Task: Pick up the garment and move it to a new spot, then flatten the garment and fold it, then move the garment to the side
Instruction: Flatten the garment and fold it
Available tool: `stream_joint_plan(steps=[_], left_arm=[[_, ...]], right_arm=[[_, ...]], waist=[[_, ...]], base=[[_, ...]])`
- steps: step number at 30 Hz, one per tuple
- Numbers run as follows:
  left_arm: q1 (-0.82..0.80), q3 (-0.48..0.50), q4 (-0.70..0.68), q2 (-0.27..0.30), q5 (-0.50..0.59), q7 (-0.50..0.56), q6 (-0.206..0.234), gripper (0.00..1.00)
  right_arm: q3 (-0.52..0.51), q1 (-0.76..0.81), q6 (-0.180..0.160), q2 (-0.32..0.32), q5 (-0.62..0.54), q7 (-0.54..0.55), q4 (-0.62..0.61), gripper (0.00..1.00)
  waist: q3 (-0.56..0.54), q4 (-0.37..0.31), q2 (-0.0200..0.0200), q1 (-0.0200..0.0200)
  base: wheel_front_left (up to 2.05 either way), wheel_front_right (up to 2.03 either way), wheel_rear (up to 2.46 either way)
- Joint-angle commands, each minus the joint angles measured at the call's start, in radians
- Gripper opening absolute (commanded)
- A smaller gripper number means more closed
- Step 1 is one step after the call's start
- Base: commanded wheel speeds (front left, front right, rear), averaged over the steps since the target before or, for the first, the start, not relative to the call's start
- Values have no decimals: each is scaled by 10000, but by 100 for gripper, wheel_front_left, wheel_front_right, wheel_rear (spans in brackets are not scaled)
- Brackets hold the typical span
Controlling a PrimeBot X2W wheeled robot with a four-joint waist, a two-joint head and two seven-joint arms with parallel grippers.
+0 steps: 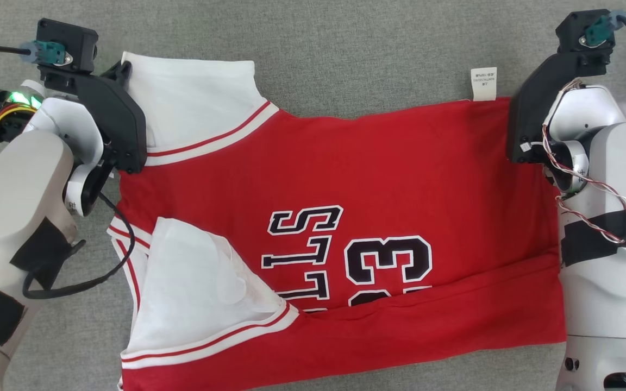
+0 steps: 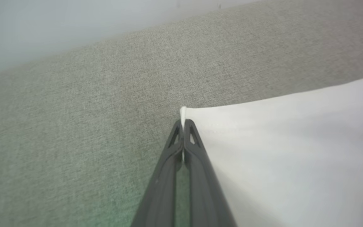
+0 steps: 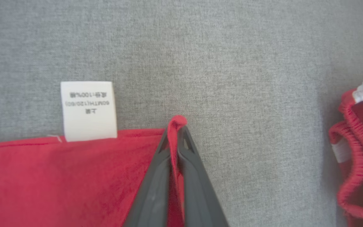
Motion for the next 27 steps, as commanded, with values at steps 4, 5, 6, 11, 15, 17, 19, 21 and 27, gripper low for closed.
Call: stream_joint_plan(steps=[4,5,6,11,15,17,19,21,27], left_arm=[[-130,86,-122,75,52,-354,-6,0],[-101,99,-130,90,33,-432,-17,0],[-79,122,-163,101,26,-516,-15,0],[106,379,-427,58,-162,-1230,25,0],[701,762,-897,27,-659,-1825,-167,0],[1179,1029,-1335,-19,-1138,-2153,-349,0],[1777,1262,-1875,14,-1537,-2432,-525,0],[2503,1575,-2599,65,-2034,-2772,-613,0],[5086,2200,-5353,465,-3083,-3599,-302,0]], right_arm=[[-94,211,-28,-125,44,-476,-8,0],[-77,249,-29,-128,67,-560,10,0],[-71,252,-28,-139,90,-684,-11,0],[-190,419,-29,-141,230,-1502,-113,0],[-391,813,-28,-5,677,-2366,-393,0],[-501,1167,-28,-10,889,-2791,-613,0],[-604,1548,-28,-40,1046,-3192,-887,0],[-708,1962,-28,-67,1170,-3560,-1186,0],[-787,3327,-28,-328,1494,-4841,-1911,0]], waist=[[-72,20,-1,0],[-111,24,-1,0],[-139,29,-1,0],[-311,109,-1,0],[-539,241,-1,0],[-691,317,-1,0],[-846,386,-1,0],[-1011,450,-1,0],[-1608,703,-1,0]], base=[[0,0,0],[0,0,0],[0,0,0],[0,0,0],[0,0,0],[0,0,0],[0,0,0],[0,0,0],[0,0,0]])
